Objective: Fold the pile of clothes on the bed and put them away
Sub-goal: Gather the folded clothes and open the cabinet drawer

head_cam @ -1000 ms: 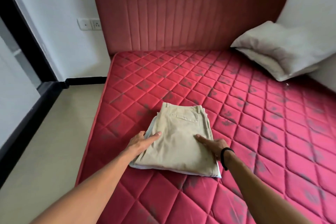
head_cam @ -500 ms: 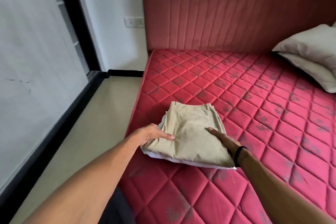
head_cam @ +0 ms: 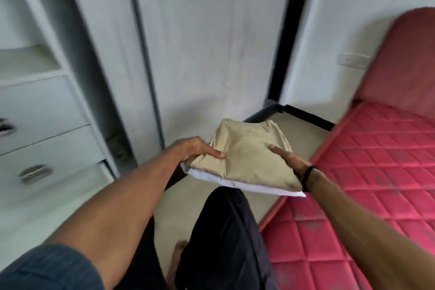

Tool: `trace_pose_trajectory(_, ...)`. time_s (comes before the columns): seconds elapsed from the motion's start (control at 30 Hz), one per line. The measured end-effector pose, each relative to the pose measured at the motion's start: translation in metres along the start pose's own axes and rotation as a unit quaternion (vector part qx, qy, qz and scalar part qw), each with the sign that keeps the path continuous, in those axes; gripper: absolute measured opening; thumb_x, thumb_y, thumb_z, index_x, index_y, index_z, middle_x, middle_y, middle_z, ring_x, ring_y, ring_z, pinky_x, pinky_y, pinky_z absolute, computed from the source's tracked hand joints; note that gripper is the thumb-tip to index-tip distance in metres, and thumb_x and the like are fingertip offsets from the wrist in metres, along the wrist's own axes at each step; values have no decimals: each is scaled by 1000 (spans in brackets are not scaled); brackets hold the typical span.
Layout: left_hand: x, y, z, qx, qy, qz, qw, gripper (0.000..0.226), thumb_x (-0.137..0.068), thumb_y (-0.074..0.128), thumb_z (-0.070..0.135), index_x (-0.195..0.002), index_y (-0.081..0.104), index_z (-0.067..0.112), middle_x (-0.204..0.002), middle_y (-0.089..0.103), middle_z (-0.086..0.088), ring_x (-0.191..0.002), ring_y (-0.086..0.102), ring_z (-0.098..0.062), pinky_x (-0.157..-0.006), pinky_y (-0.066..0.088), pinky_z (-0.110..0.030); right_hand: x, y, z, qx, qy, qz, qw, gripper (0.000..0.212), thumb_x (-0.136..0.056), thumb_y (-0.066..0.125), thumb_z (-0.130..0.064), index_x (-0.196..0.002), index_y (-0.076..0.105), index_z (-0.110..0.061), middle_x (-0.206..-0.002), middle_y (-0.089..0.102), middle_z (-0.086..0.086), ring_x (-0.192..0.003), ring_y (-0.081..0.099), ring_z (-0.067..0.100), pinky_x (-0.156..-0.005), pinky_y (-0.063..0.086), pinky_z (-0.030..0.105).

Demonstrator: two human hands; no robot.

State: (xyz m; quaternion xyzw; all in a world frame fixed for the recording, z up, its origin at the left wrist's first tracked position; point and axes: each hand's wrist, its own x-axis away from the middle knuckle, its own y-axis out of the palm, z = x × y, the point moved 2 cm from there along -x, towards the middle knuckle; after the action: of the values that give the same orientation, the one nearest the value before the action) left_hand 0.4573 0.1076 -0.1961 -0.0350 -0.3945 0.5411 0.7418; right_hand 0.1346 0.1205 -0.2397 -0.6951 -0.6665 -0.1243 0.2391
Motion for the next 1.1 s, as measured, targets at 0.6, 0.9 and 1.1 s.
trace_pose_trajectory(0.6, 180, -206, -439, 263, -182, 265, 910, 89, -41, 102, 55, -116, 74, 15, -105, 79, -1, -100, 74, -20, -98, 58, -37, -10, 550, -20, 198, -23, -360, 912, 72, -63, 92, -61, -112, 70, -12, -102, 80, 8, -96, 76, 27, -87, 60, 38)
trace_pose_trajectory(0.9, 104, -212, -582, 248, -265, 189, 913, 90, -46, 98, 57, -119, 70, 13, -111, 76, -2, -103, 71, -22, -101, 55, -41, -85, 671, 85, 256, 69, -393, 881, 74, -66, 91, -55, -122, 71, -11, -109, 79, 13, -102, 76, 32, -99, 57, 46)
trace_pose_trajectory(1.1, 59, -229, -615, 132, -312, 192, 921, 89, -74, 90, 46, -144, 46, 12, -141, 56, -5, -127, 55, -28, -109, 45, -39, -119, 706, 124, 232, 76, -355, 902, 105, -43, 99, -65, -130, 66, -16, -113, 78, 9, -103, 75, 32, -99, 57, 52)
